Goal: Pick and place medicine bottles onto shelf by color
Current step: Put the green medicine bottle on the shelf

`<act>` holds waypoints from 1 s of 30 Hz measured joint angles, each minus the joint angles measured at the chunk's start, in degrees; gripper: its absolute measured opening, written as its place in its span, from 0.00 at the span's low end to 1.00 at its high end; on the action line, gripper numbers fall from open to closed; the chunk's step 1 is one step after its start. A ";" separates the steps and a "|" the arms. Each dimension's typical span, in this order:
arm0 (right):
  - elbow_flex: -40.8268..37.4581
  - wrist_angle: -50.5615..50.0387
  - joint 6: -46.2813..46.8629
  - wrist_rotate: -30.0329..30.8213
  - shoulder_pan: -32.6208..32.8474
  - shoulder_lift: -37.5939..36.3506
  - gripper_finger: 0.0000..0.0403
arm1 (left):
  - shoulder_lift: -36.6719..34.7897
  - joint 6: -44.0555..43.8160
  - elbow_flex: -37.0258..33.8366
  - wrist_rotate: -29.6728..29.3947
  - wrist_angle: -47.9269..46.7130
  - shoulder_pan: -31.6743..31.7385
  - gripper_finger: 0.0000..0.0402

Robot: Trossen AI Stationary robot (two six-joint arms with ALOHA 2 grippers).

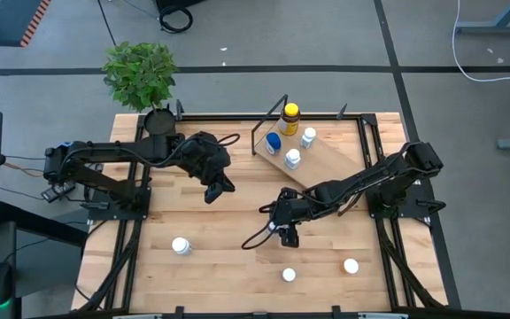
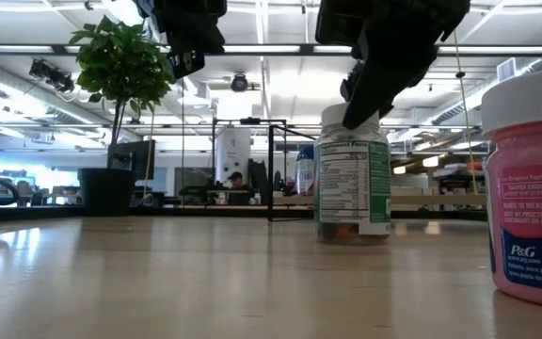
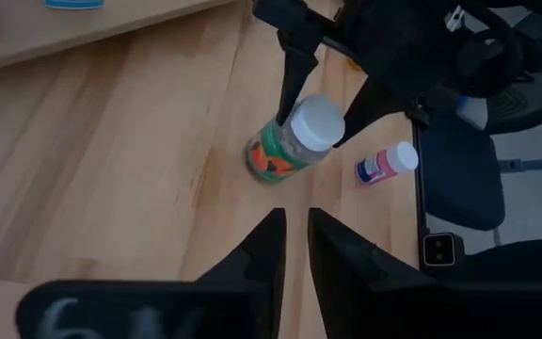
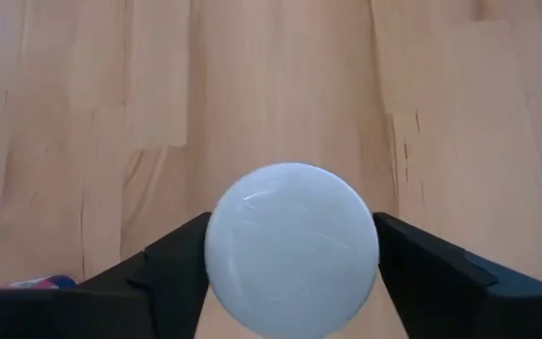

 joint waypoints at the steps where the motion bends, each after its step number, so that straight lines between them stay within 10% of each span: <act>1: 0.03 0.11 0.09 0.22 0.00 -0.02 0.68 | 0.00 0.00 0.00 0.00 -0.02 0.00 0.13; 30: 11.19 -40.79 25.02 22.52 -5.37 -16.64 0.62 | 0.00 3.77 0.00 -0.26 -1.20 0.55 0.15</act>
